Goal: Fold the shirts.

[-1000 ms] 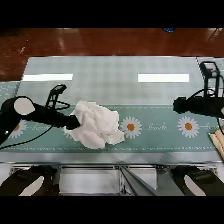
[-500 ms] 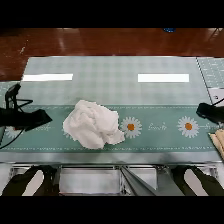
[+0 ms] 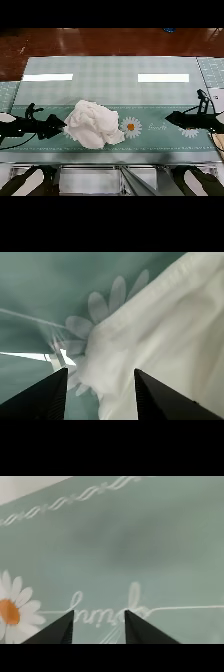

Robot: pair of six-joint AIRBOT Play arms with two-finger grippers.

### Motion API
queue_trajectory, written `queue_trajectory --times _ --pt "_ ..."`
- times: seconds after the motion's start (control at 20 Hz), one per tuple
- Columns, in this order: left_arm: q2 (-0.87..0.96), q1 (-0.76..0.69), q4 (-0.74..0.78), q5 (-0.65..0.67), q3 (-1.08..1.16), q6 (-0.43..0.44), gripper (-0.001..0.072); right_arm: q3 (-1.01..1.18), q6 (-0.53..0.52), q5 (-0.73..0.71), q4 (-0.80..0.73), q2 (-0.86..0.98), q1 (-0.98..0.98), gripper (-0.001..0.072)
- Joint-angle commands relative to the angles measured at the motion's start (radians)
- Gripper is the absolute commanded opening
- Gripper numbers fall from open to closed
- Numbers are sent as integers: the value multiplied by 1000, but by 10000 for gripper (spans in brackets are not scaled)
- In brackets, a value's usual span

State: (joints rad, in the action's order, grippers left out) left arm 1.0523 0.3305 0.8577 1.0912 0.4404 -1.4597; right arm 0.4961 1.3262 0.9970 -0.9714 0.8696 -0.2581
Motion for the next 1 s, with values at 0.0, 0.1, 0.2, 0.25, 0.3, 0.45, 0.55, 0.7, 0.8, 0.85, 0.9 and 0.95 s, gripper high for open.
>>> queue_trajectory --times 0.0,0.1,0.2,0.25,0.3,0.45,0.55,0.7,0.8,0.85,0.9,0.95 --pt "79 -59 -97 -83 -7 8 507 -8 5 -8 27 0 124 380" --pt "105 -99 -99 -87 2 10 499 -8 40 -14 27 0 185 380" --pt "117 -119 -99 -86 8 56 74 -8 54 -10 30 21 267 380" --pt "118 -126 -99 -85 11 71 19 -8 63 -8 32 47 311 380" --pt "118 -126 -99 -81 14 80 19 -8 72 -6 50 76 360 380" --pt "118 -126 -99 -69 15 90 19 -8 56 -34 185 185 541 380" --pt "117 -126 -119 -64 15 91 19 -8 27 -84 306 266 641 380" --pt "117 -126 -125 -63 15 91 19 24 -35 -128 412 379 706 380" --pt "118 -126 -125 -63 15 106 19 64 -58 -131 438 438 727 380" --pt "118 -126 -125 -63 15 106 19 82 -60 -131 446 465 741 380" --pt "118 -126 -125 -63 15 106 19 99 -61 -133 460 489 761 380" --pt "118 -126 -125 -63 15 106 19 114 -61 -145 484 509 787 380"
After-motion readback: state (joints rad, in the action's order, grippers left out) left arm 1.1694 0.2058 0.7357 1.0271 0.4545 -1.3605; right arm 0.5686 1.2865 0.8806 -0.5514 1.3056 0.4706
